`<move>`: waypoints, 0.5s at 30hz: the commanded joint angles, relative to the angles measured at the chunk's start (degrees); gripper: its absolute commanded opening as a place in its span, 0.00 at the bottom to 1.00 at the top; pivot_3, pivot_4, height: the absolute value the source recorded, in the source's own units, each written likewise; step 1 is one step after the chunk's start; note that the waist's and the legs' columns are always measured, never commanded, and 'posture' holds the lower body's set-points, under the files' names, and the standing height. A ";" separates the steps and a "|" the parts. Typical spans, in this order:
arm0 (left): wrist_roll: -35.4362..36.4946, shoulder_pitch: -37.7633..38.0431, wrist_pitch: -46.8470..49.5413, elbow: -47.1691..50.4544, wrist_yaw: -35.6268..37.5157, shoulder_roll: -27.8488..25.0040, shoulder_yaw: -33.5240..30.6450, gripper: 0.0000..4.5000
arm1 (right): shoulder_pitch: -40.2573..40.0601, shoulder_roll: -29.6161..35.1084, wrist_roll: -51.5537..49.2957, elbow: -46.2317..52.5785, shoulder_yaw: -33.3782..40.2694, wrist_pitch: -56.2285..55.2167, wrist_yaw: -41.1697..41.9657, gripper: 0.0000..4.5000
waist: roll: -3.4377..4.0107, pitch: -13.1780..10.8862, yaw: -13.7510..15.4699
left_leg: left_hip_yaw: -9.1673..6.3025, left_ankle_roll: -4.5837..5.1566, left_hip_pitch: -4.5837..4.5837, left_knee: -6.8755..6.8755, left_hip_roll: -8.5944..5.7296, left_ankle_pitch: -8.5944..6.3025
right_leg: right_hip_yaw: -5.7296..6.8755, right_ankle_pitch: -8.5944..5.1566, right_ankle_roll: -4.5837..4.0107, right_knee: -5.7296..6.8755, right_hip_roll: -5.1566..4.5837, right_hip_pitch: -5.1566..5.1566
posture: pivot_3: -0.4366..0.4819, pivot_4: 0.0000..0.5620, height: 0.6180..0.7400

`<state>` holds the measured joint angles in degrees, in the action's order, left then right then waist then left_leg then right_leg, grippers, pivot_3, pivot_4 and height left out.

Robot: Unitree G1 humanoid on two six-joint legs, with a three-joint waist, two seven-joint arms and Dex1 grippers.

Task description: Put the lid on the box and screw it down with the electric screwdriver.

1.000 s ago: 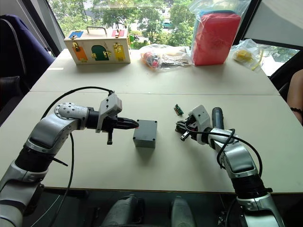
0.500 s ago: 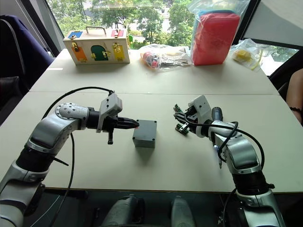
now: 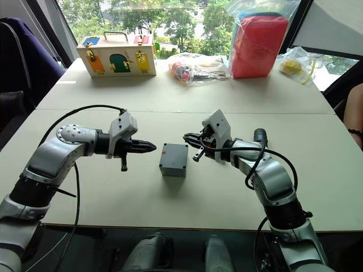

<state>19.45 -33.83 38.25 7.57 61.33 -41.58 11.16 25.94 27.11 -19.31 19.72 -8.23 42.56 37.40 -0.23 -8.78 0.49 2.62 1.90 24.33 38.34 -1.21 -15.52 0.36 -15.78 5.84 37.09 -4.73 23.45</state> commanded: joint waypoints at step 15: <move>1.33 -1.03 1.25 3.09 -0.48 -0.32 -1.87 0.00 | -1.05 0.35 1.69 -2.42 -0.46 -4.56 0.07 0.03 | 0.00 0.00 0.03 | 0.00 0.00 0.00 0.00 0.00 0.00 | 0.00 0.00 0.00 0.00 0.00 0.00 | 0.48 0.27 1.00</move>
<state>20.17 -34.00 39.55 8.87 60.97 -41.64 10.87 24.75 27.29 -17.82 16.44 -9.65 39.01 37.54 -0.23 -8.78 0.51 2.62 1.90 24.33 38.34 -1.21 -15.52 0.36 -15.78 5.84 37.10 -4.73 23.44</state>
